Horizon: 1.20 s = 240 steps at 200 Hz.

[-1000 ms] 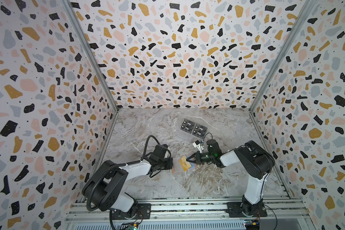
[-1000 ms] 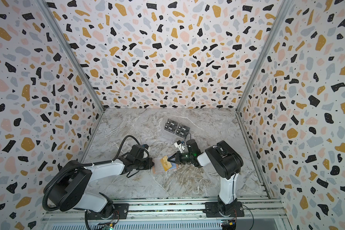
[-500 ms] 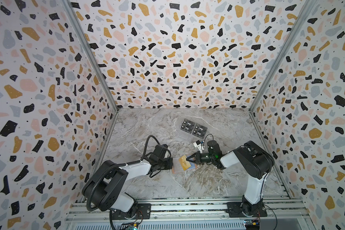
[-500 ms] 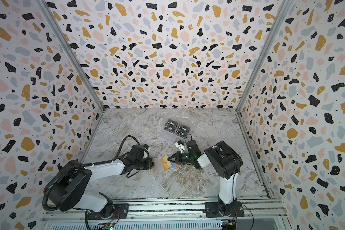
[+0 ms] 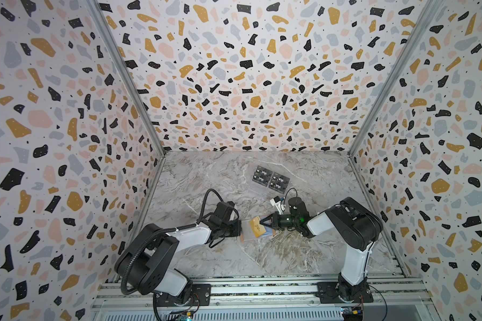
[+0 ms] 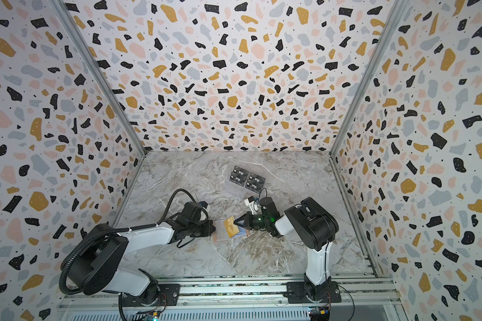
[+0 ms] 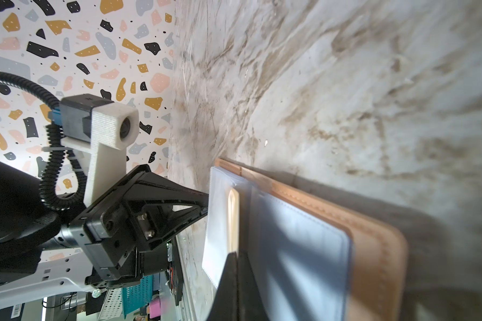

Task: Insert credit cards into a card holder
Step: Insert the credit card into the card slot.

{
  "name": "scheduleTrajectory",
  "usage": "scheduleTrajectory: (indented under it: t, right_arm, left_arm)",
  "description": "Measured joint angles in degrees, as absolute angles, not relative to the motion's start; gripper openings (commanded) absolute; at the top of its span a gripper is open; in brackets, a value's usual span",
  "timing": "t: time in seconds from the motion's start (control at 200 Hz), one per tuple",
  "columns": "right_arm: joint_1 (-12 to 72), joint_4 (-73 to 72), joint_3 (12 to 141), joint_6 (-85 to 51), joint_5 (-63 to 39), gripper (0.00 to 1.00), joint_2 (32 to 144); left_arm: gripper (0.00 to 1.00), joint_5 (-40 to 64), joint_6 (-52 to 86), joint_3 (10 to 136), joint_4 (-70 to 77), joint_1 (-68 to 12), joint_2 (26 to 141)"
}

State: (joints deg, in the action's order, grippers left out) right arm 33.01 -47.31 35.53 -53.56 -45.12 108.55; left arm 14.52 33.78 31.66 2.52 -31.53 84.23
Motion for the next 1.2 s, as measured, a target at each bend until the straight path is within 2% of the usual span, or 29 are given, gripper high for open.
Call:
scheduleTrajectory:
  t: [0.415, 0.551, 0.846, 1.201]
  right_arm:
    - [33.71, -49.76, 34.54, -55.27, -43.42, 0.00, 108.55]
    - [34.59, -49.08, 34.57, -55.27, -42.19, 0.13, 108.42]
    - [37.78, -34.06, 38.28, -48.38, -36.88, 0.30, 104.33]
    - [43.22, -13.87, 47.00, -38.89, -25.04, 0.43, 101.60]
  left_arm:
    - [0.00, 14.52, 33.78, 31.66, 2.50, -31.53, 84.23]
    - [0.00, 14.55, 33.80, 31.66, 2.50, -31.53, 84.23]
    - [0.00, 14.55, 33.80, 31.66, 2.50, -31.53, 84.20]
    - [0.00, 14.68, 34.13, 31.66, 2.55, -31.53, 84.20]
